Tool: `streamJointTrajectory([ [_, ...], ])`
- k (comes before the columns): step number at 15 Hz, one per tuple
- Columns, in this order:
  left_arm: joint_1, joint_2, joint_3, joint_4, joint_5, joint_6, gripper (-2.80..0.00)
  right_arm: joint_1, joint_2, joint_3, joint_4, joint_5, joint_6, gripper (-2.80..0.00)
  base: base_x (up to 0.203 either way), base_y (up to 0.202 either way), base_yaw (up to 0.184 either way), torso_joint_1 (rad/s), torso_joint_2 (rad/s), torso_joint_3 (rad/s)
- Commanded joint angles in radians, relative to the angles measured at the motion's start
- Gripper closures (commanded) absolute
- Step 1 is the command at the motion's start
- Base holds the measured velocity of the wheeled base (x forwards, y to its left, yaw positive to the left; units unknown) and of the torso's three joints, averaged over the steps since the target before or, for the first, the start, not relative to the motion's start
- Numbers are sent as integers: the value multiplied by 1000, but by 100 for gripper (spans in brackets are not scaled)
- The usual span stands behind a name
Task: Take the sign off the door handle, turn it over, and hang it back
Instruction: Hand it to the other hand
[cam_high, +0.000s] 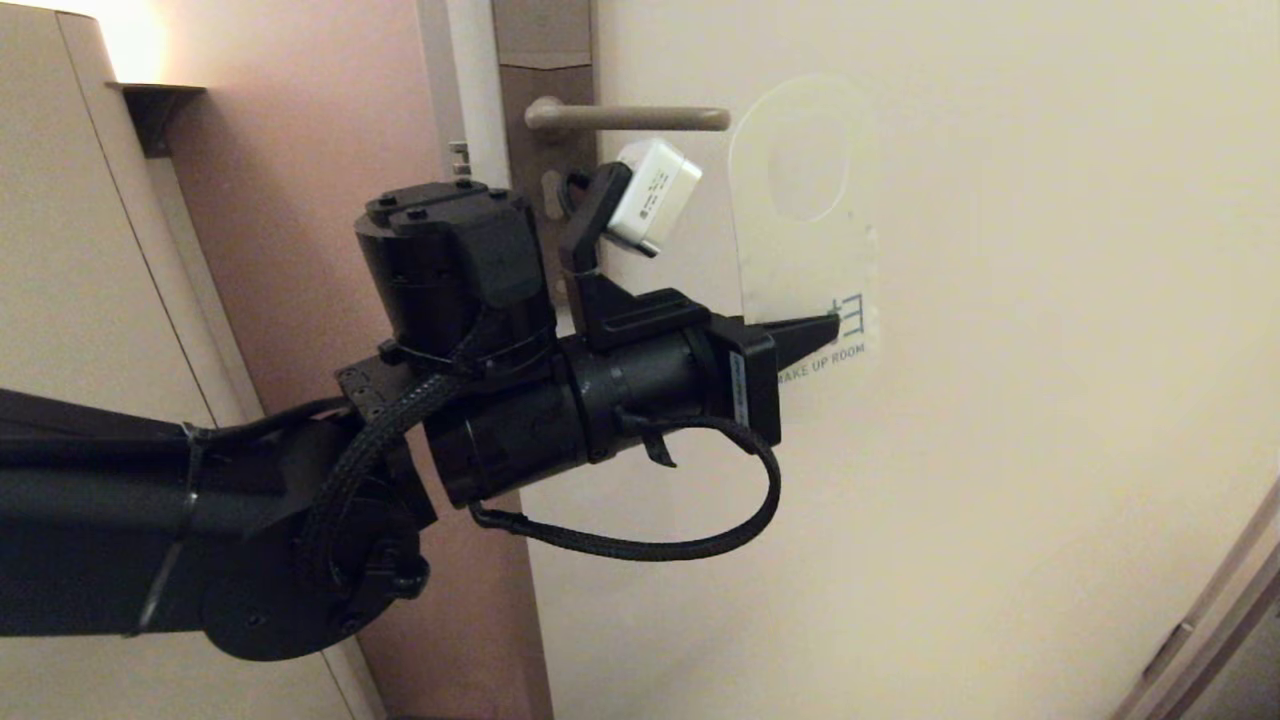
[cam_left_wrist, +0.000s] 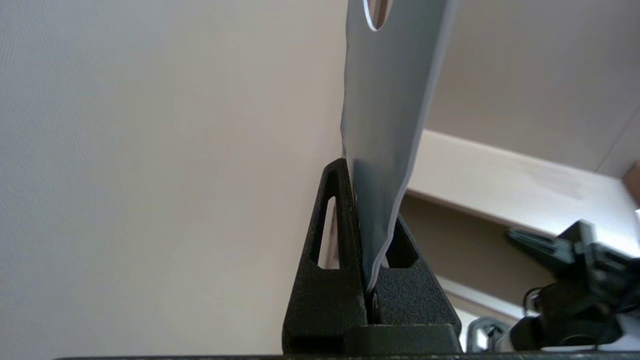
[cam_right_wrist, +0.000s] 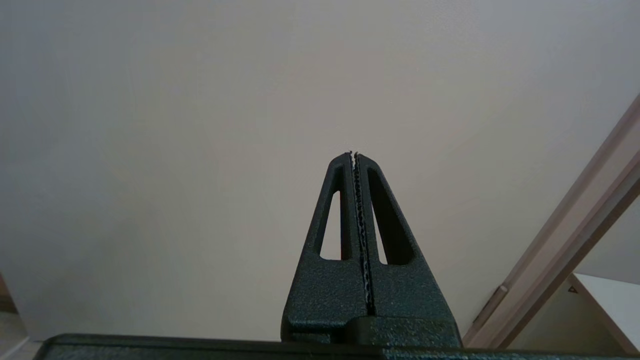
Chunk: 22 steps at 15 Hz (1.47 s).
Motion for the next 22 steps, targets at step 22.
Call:
streamJointTrajectory([
  [22, 66, 0, 4, 71, -293, -2, 0, 0, 3, -38, 19, 41, -48, 0, 0, 0, 0, 0, 0, 0],
])
